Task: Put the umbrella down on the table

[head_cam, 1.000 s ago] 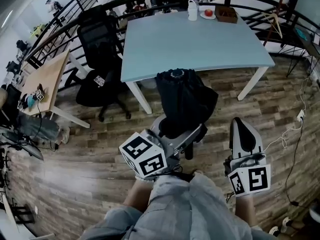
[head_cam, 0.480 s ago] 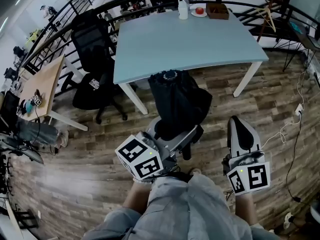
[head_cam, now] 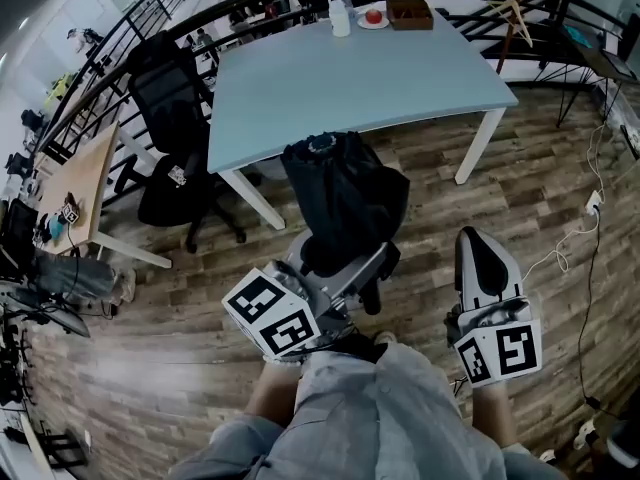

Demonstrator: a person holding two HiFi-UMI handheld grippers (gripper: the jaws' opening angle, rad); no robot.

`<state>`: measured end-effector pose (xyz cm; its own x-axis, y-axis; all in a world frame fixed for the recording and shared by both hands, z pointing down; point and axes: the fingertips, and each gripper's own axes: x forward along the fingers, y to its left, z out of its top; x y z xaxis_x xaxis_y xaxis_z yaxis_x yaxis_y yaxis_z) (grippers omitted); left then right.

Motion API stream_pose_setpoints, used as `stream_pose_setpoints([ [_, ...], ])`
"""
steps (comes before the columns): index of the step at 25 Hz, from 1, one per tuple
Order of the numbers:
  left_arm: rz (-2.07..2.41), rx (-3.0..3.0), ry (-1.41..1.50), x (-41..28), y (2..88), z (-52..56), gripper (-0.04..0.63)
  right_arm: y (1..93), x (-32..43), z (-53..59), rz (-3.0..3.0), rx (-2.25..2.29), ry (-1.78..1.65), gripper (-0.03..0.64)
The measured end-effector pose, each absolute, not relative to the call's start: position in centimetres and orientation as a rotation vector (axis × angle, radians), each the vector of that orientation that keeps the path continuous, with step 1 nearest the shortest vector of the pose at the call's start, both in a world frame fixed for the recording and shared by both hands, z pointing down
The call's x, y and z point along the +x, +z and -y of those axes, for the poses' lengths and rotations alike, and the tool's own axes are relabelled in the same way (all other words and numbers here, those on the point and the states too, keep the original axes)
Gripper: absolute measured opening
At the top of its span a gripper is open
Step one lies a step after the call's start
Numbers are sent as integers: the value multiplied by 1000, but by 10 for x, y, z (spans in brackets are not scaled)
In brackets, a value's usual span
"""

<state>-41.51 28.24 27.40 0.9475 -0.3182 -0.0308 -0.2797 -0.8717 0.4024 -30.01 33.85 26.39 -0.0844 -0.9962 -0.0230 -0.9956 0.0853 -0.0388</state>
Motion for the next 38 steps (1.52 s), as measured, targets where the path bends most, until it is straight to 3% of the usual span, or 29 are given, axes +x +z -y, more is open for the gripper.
stream_pose_setpoints([
  [22,132,2734,-117,-318,270,-329,261,269,-208,-420,-2011,-2341,15,-2],
  [38,-142,2690,-86,-208,275,-304,261,267,-126,-414,-1808,-2546,22,-2],
])
